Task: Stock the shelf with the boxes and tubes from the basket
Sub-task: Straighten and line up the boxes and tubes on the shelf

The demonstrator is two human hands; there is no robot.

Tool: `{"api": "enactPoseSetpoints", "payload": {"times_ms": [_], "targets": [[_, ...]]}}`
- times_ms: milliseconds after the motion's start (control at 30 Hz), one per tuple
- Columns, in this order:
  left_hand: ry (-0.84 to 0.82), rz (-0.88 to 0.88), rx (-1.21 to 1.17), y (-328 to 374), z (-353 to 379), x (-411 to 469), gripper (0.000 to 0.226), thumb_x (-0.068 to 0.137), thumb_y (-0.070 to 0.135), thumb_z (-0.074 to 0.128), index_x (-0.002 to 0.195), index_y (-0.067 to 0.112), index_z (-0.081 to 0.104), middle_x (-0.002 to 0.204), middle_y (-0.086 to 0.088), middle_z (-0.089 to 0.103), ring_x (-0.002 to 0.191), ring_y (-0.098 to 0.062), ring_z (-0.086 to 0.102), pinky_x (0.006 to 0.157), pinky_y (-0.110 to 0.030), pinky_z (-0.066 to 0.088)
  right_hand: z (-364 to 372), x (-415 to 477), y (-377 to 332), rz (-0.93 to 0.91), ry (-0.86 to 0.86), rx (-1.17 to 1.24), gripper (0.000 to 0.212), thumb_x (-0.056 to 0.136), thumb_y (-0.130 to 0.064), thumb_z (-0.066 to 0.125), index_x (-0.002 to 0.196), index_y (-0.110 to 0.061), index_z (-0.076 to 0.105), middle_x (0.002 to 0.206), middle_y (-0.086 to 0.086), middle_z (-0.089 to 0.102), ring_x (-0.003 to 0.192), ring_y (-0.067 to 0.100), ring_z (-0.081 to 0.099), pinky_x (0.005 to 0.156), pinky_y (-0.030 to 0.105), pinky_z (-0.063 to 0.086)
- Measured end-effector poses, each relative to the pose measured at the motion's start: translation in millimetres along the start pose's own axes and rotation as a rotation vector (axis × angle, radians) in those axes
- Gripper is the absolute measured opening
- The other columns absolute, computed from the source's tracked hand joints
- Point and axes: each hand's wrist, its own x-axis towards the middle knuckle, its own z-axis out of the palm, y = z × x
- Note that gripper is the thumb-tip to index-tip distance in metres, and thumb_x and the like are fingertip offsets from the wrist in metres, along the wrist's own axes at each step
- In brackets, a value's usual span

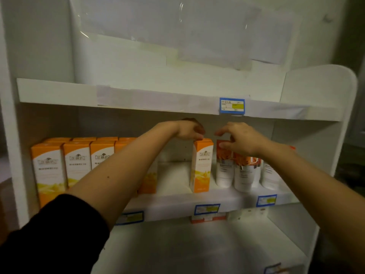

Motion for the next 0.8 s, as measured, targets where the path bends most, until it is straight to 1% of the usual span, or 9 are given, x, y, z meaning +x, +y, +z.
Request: {"api": "enactPoseSetpoints", "payload": {"times_ms": [133, 233, 300, 367, 467, 600, 733, 800], "targets": [[-0.078, -0.005, -0.031, 3, 0, 10, 0.040, 0.093, 0.032, 0.048, 0.129, 0.014, 0.052, 0.134, -0.007, 0.055, 0.123, -0.022, 0.051, 0.106, -0.035, 0.038, 3, 0, -1, -0.015, -0.022, -0.005, 0.045, 0.087, -0.030, 0.059, 0.130, -0.022, 0.049, 0.132, 0.003, 0.051, 0.110, 0.023, 0.054, 0.092, 0.039, 0.048], [-0.152, -0.071, -0.093, 2, -3, 13, 0.046, 0.091, 0.037, 0.051, 0.132, 0.017, 0.050, 0.133, -0.007, 0.055, 0.125, -0.024, 0.050, 0.110, -0.039, 0.036, 5, 1, -5, -0.036, -0.044, 0.003, 0.045, 0.086, -0.033, 0.059, 0.129, -0.025, 0.050, 0.128, 0.003, 0.054, 0.110, 0.020, 0.054, 0.090, 0.037, 0.047], [-0.172, -0.090, -0.073, 2, -4, 15, 0.050, 0.089, 0.041, 0.052, 0.133, 0.017, 0.049, 0.134, -0.007, 0.055, 0.126, -0.023, 0.049, 0.111, -0.039, 0.034, 6, 3, -7, -0.047, -0.055, -0.008, 0.042, 0.086, -0.036, 0.059, 0.127, -0.026, 0.052, 0.127, 0.001, 0.055, 0.112, 0.020, 0.054, 0.091, 0.037, 0.047], [-0.159, -0.079, -0.026, 2, -4, 13, 0.048, 0.091, 0.039, 0.050, 0.132, 0.015, 0.049, 0.134, -0.007, 0.054, 0.125, -0.023, 0.049, 0.108, -0.037, 0.036, 9, 5, -10, -0.056, -0.079, -0.018, 0.040, 0.086, -0.037, 0.058, 0.125, -0.027, 0.053, 0.127, 0.000, 0.056, 0.112, 0.020, 0.054, 0.089, 0.036, 0.048], [-0.125, -0.085, -0.016, -6, -10, 7, 0.047, 0.093, 0.037, 0.047, 0.134, 0.014, 0.045, 0.136, -0.007, 0.052, 0.125, -0.023, 0.047, 0.108, -0.036, 0.035, 14, 6, -11, -0.071, -0.069, -0.062, 0.040, 0.087, -0.038, 0.056, 0.126, -0.027, 0.051, 0.125, 0.000, 0.055, 0.111, 0.020, 0.054, 0.082, 0.032, 0.044], [-0.107, -0.164, -0.051, -26, -22, -10, 0.051, 0.091, 0.043, 0.047, 0.135, 0.018, 0.042, 0.137, -0.002, 0.048, 0.127, -0.022, 0.044, 0.111, -0.038, 0.032, 19, 11, -15, -0.076, -0.032, -0.103, 0.039, 0.088, -0.040, 0.053, 0.125, -0.026, 0.053, 0.124, 0.001, 0.052, 0.106, 0.021, 0.054, 0.077, 0.031, 0.043], [-0.056, -0.225, -0.085, -42, -22, -28, 0.047, 0.091, 0.040, 0.049, 0.134, 0.025, 0.042, 0.128, 0.002, 0.051, 0.121, -0.020, 0.046, 0.103, -0.037, 0.038, 23, 19, -20, -0.046, -0.026, -0.099, 0.038, 0.088, -0.039, 0.054, 0.121, -0.021, 0.053, 0.124, 0.003, 0.052, 0.108, 0.023, 0.054, 0.077, 0.031, 0.041], [-0.036, -0.274, -0.119, -52, -22, -35, 0.047, 0.088, 0.045, 0.051, 0.132, 0.031, 0.042, 0.129, 0.000, 0.053, 0.117, -0.025, 0.051, 0.101, -0.045, 0.044, 23, 22, -22, -0.030, -0.043, -0.078, 0.037, 0.088, -0.037, 0.055, 0.120, -0.019, 0.052, 0.123, 0.004, 0.054, 0.108, 0.023, 0.054, 0.079, 0.032, 0.042]]}}
